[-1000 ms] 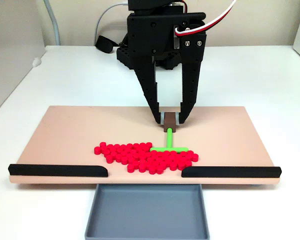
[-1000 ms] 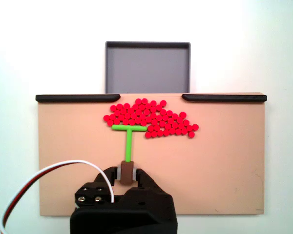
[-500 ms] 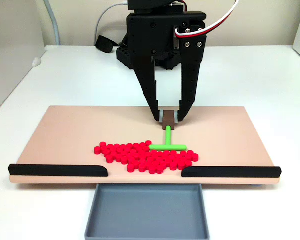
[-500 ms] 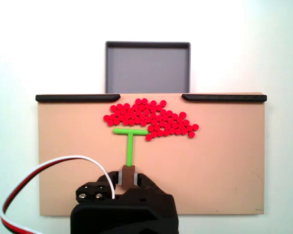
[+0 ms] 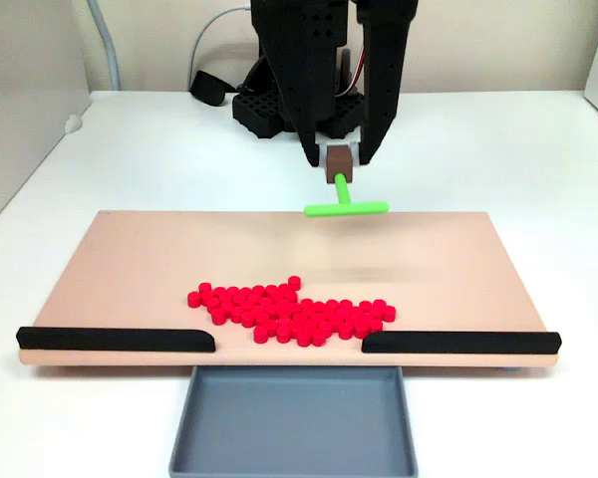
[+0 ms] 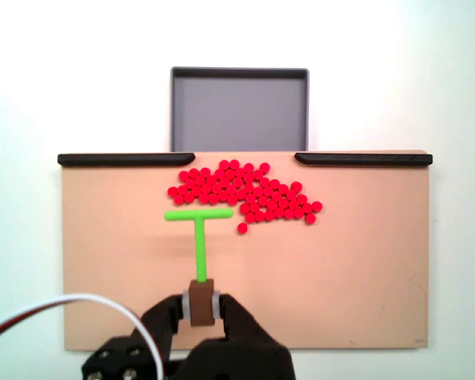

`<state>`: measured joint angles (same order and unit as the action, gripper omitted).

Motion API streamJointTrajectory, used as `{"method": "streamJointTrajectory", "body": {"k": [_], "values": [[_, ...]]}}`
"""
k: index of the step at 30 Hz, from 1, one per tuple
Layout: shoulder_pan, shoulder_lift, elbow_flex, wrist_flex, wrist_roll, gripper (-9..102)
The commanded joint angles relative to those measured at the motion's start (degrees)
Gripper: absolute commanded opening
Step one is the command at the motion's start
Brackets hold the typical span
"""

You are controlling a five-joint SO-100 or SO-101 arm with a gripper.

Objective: Push granules from bottom to the grey container

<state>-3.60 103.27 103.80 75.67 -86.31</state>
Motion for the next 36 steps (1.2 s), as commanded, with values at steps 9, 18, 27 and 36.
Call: {"method": "streamJointTrajectory", "body": {"k": [9, 18, 27, 36], "values": [[3.08, 14.85, 4.39, 11.25, -5.10, 0], [3.52, 17.14, 6.06, 11.25, -3.69, 0], [3.25, 16.96, 5.98, 10.55, -7.29, 0], [2.81, 14.68, 5.98, 10.55, -7.21, 0]]}}
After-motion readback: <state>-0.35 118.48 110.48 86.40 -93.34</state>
